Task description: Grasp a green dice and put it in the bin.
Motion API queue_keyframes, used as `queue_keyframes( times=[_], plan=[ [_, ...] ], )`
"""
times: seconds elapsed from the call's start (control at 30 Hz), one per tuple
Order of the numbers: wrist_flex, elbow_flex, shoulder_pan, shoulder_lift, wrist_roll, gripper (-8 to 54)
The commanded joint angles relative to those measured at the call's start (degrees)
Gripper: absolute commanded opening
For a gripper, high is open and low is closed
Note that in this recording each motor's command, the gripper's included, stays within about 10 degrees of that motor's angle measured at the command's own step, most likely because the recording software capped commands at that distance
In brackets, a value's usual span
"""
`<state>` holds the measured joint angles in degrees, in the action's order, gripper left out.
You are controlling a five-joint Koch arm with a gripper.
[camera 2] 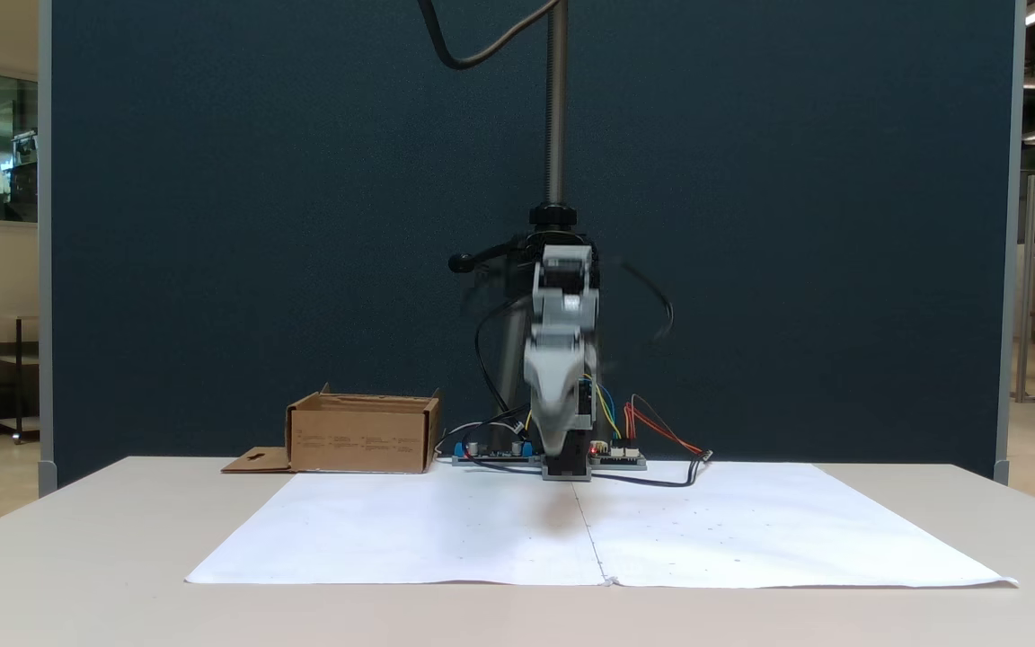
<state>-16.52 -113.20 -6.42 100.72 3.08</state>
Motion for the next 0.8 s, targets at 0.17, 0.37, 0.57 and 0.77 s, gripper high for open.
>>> queue_keyframes(
  times=[0.17, 0.37, 0.57, 0.77],
  plan=[
    [20.6, -14.8, -1.1, 7.6, 0.5, 42.3],
    [33.1, -26.4, -0.9, 10.5, 0.4, 42.4],
    [45.2, -33.9, 1.1, 12.7, 0.4, 42.4],
    [56.7, -35.2, 1.9, 16.5, 0.4, 42.5]
  ],
)
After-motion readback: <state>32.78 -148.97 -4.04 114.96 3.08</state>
